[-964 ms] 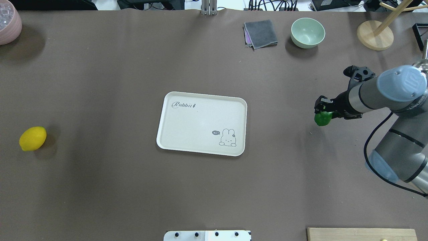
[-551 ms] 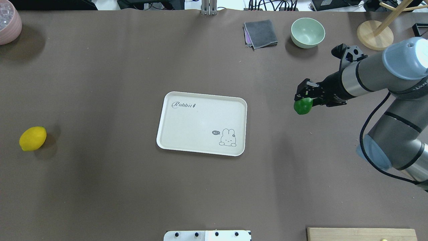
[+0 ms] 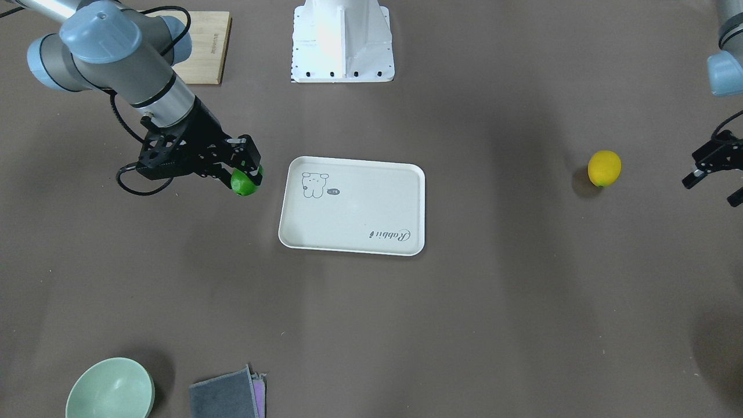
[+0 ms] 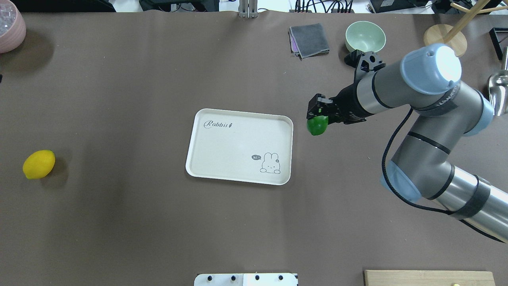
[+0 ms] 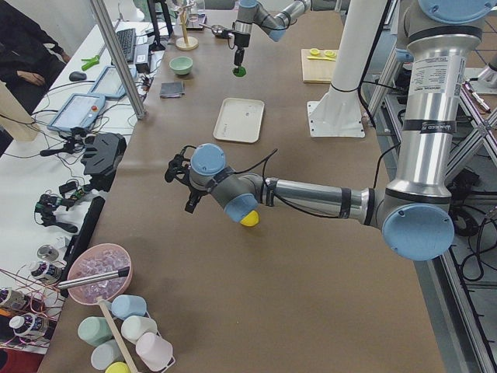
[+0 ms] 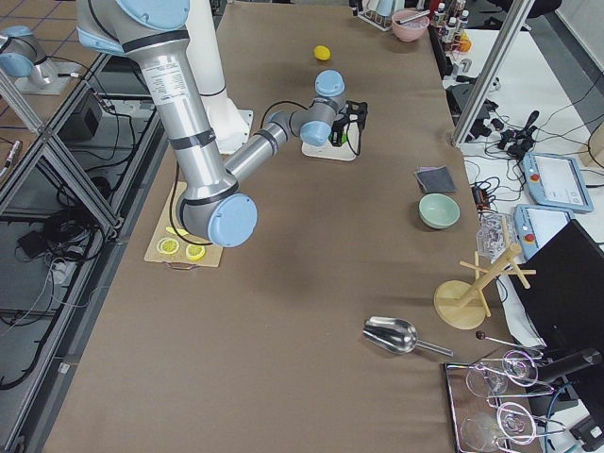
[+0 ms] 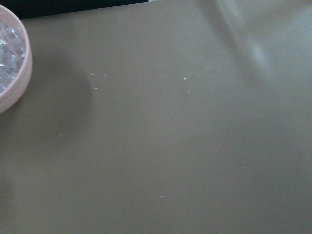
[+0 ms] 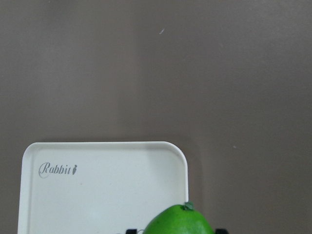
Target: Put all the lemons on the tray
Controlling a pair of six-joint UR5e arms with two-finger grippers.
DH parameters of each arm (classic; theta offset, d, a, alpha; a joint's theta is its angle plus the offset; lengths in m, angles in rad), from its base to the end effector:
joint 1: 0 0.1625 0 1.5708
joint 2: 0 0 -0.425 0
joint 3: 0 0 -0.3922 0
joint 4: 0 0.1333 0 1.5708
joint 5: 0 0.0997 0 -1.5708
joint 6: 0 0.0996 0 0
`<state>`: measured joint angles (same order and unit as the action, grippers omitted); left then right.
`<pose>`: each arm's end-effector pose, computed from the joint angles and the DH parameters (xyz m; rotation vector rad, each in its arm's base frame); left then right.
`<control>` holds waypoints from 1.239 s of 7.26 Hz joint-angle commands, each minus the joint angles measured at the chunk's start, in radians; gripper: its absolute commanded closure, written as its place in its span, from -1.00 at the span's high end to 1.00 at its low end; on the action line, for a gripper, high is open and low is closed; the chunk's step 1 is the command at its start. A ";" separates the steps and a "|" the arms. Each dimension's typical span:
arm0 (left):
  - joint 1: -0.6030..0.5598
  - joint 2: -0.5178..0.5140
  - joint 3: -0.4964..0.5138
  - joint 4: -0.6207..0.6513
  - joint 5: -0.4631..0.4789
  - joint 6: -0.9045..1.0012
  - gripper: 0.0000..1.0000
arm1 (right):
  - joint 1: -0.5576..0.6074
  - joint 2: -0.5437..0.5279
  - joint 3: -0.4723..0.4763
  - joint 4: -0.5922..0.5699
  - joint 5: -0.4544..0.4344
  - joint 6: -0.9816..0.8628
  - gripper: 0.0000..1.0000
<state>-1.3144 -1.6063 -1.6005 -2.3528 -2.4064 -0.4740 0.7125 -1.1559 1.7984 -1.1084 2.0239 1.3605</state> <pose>0.0750 -0.5205 0.5312 0.4615 1.0117 0.1589 -0.4030 -0.4667 0.2676 0.1196 -1.1509 0.1948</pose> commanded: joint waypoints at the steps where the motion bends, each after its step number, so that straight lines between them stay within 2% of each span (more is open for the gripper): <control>1: 0.082 0.045 -0.001 -0.111 0.067 -0.028 0.96 | -0.065 0.071 -0.065 0.001 -0.082 0.003 -1.00; 2: 0.096 0.046 -0.001 -0.111 0.073 -0.026 0.96 | -0.091 0.125 -0.136 0.004 -0.112 0.003 -1.00; 8: 0.312 0.124 -0.013 -0.135 0.197 -0.106 0.96 | -0.111 0.156 -0.175 0.005 -0.157 0.012 -1.00; 9: 0.343 0.135 -0.013 -0.137 0.258 -0.118 0.96 | -0.120 0.166 -0.183 0.005 -0.171 0.014 -1.00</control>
<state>-1.0096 -1.4862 -1.6125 -2.4857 -2.2055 -0.5798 0.6010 -0.9989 1.6268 -1.1044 1.8710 1.3738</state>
